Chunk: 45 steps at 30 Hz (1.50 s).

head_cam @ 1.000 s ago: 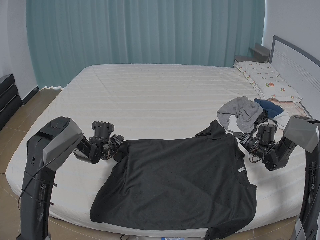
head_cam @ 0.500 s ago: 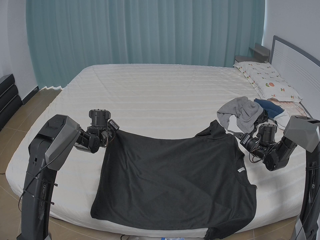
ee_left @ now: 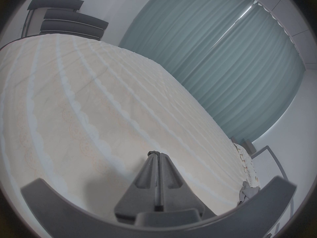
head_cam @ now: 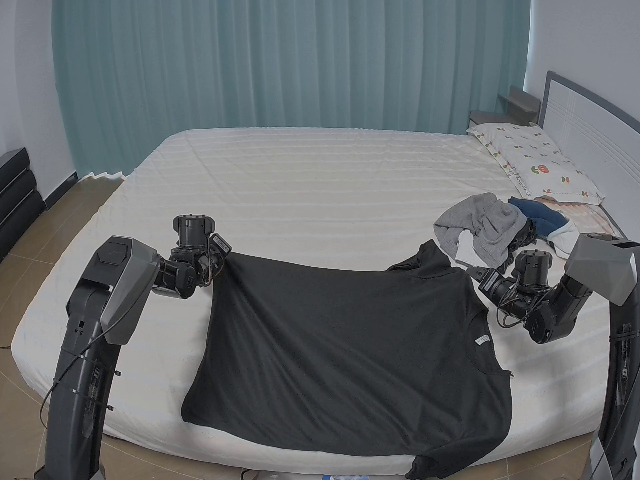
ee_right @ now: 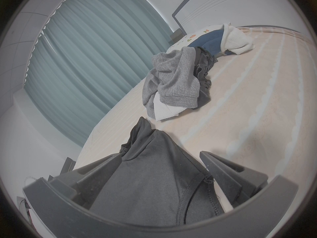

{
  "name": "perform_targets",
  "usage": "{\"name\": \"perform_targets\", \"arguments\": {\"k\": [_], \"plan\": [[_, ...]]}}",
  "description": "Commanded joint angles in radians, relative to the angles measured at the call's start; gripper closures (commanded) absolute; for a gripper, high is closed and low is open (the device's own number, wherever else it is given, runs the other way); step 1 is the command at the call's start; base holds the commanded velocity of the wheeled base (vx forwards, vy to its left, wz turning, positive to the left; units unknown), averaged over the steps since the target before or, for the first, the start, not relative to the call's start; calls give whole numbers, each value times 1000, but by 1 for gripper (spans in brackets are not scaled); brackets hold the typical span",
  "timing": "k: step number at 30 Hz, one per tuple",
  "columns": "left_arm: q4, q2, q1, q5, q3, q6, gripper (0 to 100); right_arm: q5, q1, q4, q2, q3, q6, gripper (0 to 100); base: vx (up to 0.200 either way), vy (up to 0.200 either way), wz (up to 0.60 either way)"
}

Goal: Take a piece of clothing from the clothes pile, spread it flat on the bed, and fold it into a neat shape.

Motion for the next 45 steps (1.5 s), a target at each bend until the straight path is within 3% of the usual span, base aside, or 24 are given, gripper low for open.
{"name": "perform_targets", "arguments": {"k": [1,7,12,16,22,24,27,32,37,45], "plan": [[4,15,1,1,-1,-1,0,0,1,0,2,4,0,0,0,0,0],[33,3,14,1,22,-2,0,2,-4,-2,-25,52,0,0,0,0,0],[27,-92,40,-10,151,-11,0,11,-13,-2,-97,125,1,0,0,0,0],[-22,-229,43,-33,362,-10,0,16,-13,-11,-186,226,1,0,0,0,0],[-228,-470,37,-116,775,-7,0,40,-3,-68,-291,394,-5,0,0,0,0],[-245,-493,34,-121,820,-7,0,43,-3,-69,-300,409,-5,0,0,0,0],[-320,-601,-11,-127,1031,-10,0,59,-4,-72,-341,481,-8,0,0,0,0],[-406,-664,-77,-124,1206,-30,0,60,13,-72,-352,549,-14,0,-40,0,0],[-487,-680,-123,-121,1310,-103,0,62,20,-79,-355,611,-14,0,-200,0,0],[-496,-666,-126,-121,1387,-111,0,63,20,-186,-341,674,-16,0,-150,0,0]]}}
